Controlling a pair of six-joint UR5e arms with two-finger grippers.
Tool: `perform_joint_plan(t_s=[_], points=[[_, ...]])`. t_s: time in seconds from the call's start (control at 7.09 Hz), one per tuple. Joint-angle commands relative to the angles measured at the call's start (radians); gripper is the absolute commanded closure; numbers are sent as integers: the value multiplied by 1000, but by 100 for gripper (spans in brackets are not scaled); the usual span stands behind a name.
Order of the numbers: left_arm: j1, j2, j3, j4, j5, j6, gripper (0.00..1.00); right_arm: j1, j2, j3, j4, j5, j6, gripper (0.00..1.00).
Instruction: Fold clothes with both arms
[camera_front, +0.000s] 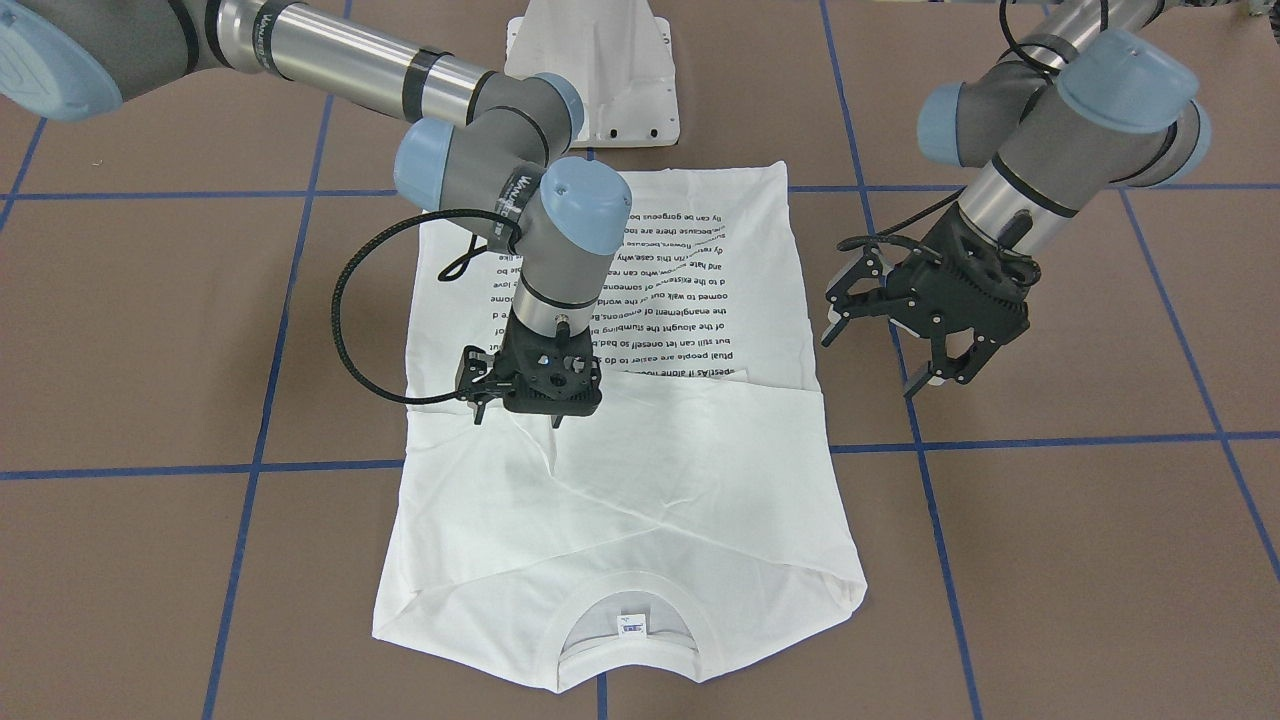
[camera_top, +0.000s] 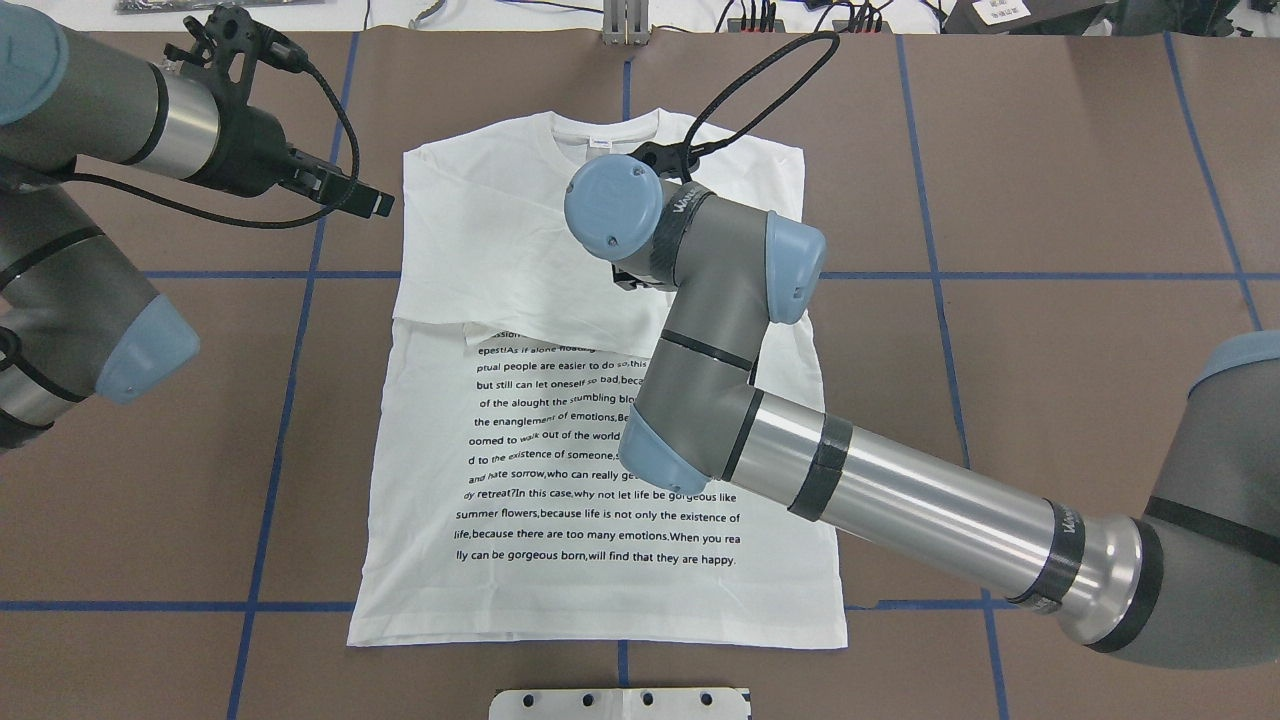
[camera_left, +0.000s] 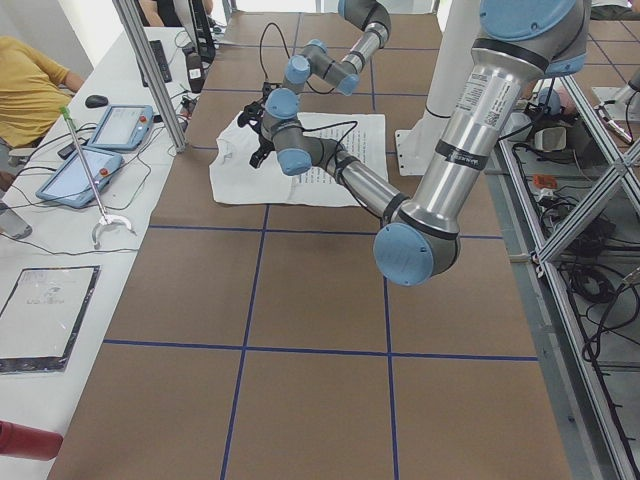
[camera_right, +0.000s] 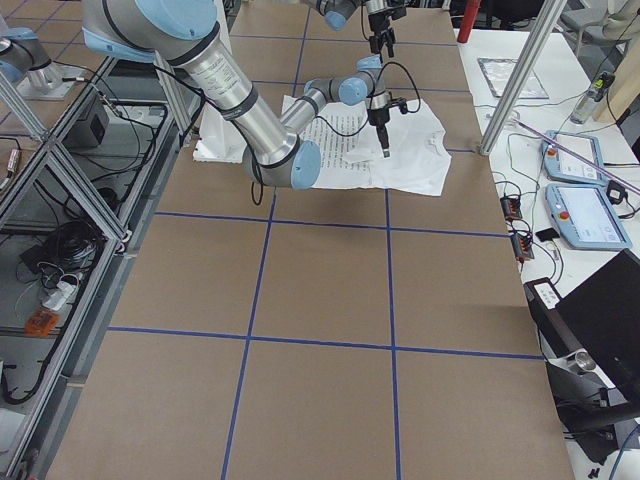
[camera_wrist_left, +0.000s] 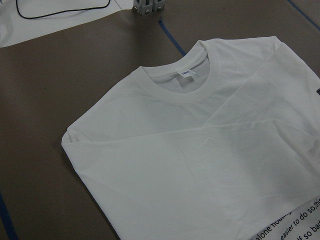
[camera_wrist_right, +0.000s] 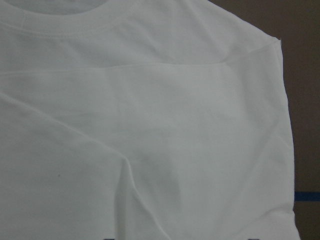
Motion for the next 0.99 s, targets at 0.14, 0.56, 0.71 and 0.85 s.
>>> perform_joint_plan(t_s=[0.14,0.56,0.71,0.85], points=[[1,0,0,0,1,-3,0,-30,-4,7,-6,-3,17,31],[1,0,0,0,3,-3,0,-44,-1,8,-92,-6,14,59],[1,0,0,0,3,-4,0,-44,1,10,-103,-5,11,62],[3,0,0,0,3,-4,0,-42,-2,13,-104,-5,8,65]])
